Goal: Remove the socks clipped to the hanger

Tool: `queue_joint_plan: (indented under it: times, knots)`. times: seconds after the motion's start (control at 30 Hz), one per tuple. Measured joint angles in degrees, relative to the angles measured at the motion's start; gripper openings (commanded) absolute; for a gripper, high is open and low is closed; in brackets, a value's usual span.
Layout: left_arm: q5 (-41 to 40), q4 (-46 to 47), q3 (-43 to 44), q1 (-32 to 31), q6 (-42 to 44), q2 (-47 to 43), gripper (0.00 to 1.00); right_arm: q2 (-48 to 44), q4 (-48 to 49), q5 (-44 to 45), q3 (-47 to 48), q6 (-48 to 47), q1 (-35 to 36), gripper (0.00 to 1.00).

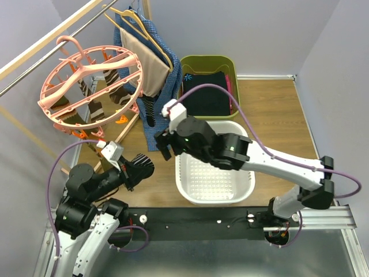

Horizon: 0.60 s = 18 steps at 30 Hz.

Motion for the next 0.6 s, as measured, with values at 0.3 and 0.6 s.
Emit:
queue_joint_plan:
  times: [0.3,0.6]
  knots:
    - [1.0,5.9,3.0,1.4,2.5,11.3,0.0,-16.7,-5.2,10.4,-19.5,6.3,-1.2,0.89]
    - [4.3,15.1,5.4,1.0,2.2,19.3,0.0,-25.6,-10.4,14.9,-23.9,13.3,-1.8,0.89]
